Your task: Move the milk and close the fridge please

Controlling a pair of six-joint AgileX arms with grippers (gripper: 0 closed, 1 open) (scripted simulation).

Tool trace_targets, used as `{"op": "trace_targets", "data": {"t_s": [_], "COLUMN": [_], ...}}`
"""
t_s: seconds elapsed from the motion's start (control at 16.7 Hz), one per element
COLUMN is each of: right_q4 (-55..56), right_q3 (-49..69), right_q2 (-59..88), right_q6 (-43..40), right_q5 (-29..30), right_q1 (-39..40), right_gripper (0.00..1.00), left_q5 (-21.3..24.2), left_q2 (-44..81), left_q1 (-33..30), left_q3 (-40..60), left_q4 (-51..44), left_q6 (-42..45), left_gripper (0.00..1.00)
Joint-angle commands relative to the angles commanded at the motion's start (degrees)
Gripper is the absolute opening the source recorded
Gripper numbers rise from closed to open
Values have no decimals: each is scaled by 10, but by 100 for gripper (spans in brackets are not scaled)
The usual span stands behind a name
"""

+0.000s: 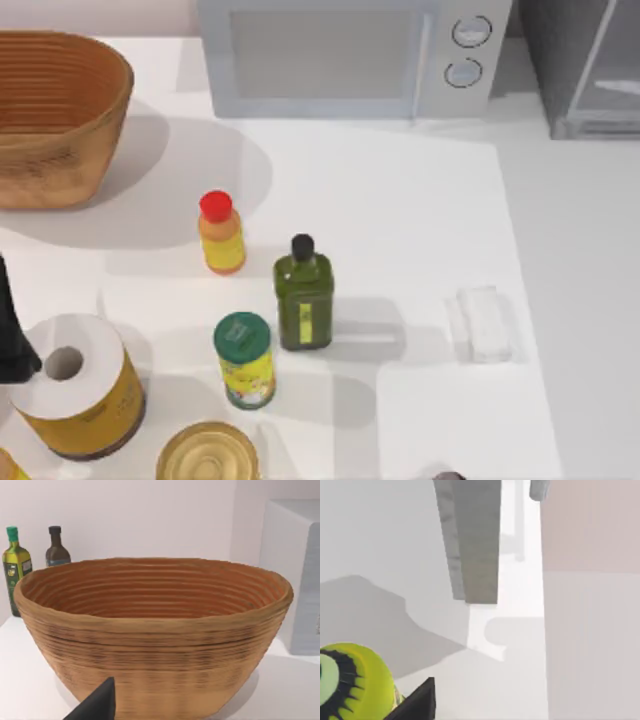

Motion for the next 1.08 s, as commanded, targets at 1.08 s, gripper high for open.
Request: {"op": "trace_targets", "data": {"t_s": [1.08], "right_q4": [223], "right_q3": [2], "right_q2": [41], "right_q6": [199], "right_q5": [19], "right_q1": [133], "right_gripper": [100], "left_q5": [0], "left_q2": [0], "left_q1": [0], "left_q3": [0], "left_q4": [0], "left_q6": [0], "left_gripper": [100]}}
